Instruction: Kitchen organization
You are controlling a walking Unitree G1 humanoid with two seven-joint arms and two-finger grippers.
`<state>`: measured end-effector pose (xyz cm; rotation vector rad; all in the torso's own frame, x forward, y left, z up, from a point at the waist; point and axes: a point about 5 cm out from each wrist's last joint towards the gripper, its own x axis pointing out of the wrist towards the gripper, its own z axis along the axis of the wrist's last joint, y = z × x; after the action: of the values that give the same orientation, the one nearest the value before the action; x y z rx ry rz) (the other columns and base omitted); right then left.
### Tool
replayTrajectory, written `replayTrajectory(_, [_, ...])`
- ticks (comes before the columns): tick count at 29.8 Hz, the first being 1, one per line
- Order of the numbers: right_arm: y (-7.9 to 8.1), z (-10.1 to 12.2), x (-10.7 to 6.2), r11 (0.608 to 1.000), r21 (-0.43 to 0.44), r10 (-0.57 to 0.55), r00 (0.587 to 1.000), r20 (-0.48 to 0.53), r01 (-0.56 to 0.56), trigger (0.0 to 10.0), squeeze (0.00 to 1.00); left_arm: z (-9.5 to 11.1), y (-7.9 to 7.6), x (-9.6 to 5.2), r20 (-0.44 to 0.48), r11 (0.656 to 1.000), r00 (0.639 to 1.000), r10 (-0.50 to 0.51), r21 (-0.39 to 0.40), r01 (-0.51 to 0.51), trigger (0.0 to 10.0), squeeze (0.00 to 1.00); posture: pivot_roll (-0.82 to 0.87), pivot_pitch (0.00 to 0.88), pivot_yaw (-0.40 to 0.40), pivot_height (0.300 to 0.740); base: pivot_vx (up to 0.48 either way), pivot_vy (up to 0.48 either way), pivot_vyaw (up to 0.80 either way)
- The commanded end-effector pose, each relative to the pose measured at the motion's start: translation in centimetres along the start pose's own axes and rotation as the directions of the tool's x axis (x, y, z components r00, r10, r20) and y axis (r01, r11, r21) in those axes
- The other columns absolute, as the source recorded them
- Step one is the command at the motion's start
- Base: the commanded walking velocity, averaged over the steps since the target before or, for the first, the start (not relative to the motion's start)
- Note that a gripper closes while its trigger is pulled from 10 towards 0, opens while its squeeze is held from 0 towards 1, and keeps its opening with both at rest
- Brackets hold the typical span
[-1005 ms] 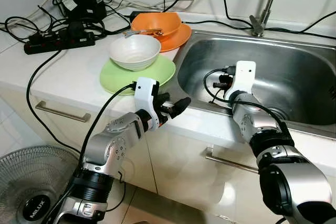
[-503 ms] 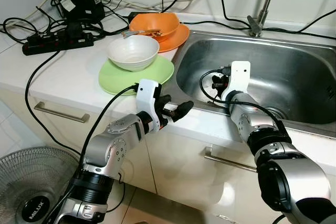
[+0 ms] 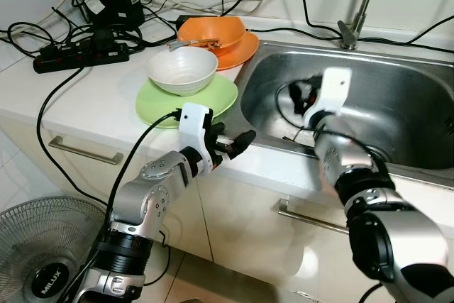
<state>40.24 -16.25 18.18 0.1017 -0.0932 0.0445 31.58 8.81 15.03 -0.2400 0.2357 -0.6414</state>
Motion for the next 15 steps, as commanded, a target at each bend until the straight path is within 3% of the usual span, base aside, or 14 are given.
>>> replayTrajectory(1, [-0.4,1.6,0.3,1.000,-0.006,-0.028,0.997,0.073,0.028,10.0,1.00,0.3,0.3,0.0,0.012,1.000,1.000,0.019,0.017,-0.020,10.0,1.00,-0.06,0.000,0.072,0.740,0.000,0.000,0.00])
replayTrajectory(10, [-0.6,2.3,0.3,1.000,0.011,-0.022,0.992,0.125,0.021,10.0,1.00,0.6,0.5,-0.1,0.040,0.999,0.998,0.044,0.020,-0.045,10.0,1.00,-0.06,0.000,0.074,0.740,0.000,0.000,0.00])
replayTrajectory(11, [-0.1,2.6,0.3,0.999,0.038,0.008,0.990,0.140,-0.013,10.0,1.00,2.3,1.3,-0.2,0.142,0.989,0.983,0.119,0.065,-0.130,10.0,1.00,-0.06,0.000,0.074,0.740,0.000,0.000,0.00])
replayTrajectory(12, [-0.1,2.6,0.3,0.999,0.038,0.008,0.990,0.140,-0.013,10.0,1.00,2.3,1.3,-0.2,0.142,0.989,0.983,0.119,0.065,-0.130,10.0,1.00,-0.06,0.000,0.074,0.740,0.000,0.000,0.00])
replayTrajectory(13, [0.5,2.8,0.3,0.996,0.065,0.055,0.987,0.151,-0.066,10.0,1.00,3.8,2.0,-0.5,0.221,0.971,0.957,0.186,0.104,-0.213,10.0,1.00,-0.06,0.000,0.074,0.740,0.000,0.000,0.00])
replayTrajectory(15, [0.8,2.8,0.3,0.993,0.075,0.079,0.985,0.153,-0.091,10.0,1.00,4.3,2.3,-0.6,0.243,0.963,0.948,0.207,0.120,-0.241,10.0,1.00,-0.06,0.000,0.074,0.740,0.000,0.000,0.00])
